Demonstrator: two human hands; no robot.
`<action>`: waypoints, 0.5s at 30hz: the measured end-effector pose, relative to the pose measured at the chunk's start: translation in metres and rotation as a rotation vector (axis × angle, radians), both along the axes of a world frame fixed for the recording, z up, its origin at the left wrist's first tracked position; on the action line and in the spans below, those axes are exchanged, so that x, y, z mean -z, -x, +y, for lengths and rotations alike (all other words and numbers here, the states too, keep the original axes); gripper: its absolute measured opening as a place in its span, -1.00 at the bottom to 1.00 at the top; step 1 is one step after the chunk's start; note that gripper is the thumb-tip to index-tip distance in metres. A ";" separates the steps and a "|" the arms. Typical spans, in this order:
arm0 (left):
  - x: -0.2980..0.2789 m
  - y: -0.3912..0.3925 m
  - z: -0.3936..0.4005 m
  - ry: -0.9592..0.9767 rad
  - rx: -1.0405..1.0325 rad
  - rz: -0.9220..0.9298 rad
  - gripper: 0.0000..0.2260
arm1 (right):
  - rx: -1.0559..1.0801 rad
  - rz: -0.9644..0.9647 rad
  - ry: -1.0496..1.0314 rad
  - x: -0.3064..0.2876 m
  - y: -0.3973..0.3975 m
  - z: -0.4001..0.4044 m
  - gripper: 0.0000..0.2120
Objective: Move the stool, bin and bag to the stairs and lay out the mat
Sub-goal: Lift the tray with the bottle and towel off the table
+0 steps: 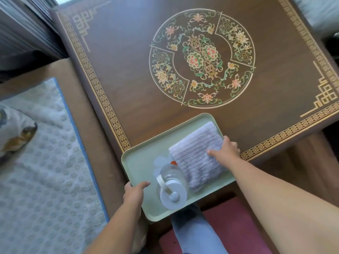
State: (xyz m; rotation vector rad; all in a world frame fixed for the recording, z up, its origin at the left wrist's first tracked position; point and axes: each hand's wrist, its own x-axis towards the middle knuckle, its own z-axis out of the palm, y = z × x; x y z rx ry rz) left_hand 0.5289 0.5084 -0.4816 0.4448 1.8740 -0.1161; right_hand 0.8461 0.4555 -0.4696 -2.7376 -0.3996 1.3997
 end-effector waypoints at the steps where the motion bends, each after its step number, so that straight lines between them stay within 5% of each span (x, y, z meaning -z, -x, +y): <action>1: -0.007 0.000 0.000 -0.009 -0.008 -0.006 -0.35 | -0.009 -0.004 0.003 -0.002 0.001 -0.001 -0.08; 7: 0.015 0.021 -0.004 -0.048 0.033 0.023 -0.22 | -0.072 -0.041 -0.008 -0.012 0.008 -0.007 -0.10; 15: -0.047 0.011 0.009 -0.145 0.090 0.066 -0.26 | -0.008 -0.040 -0.102 -0.044 0.019 -0.022 -0.10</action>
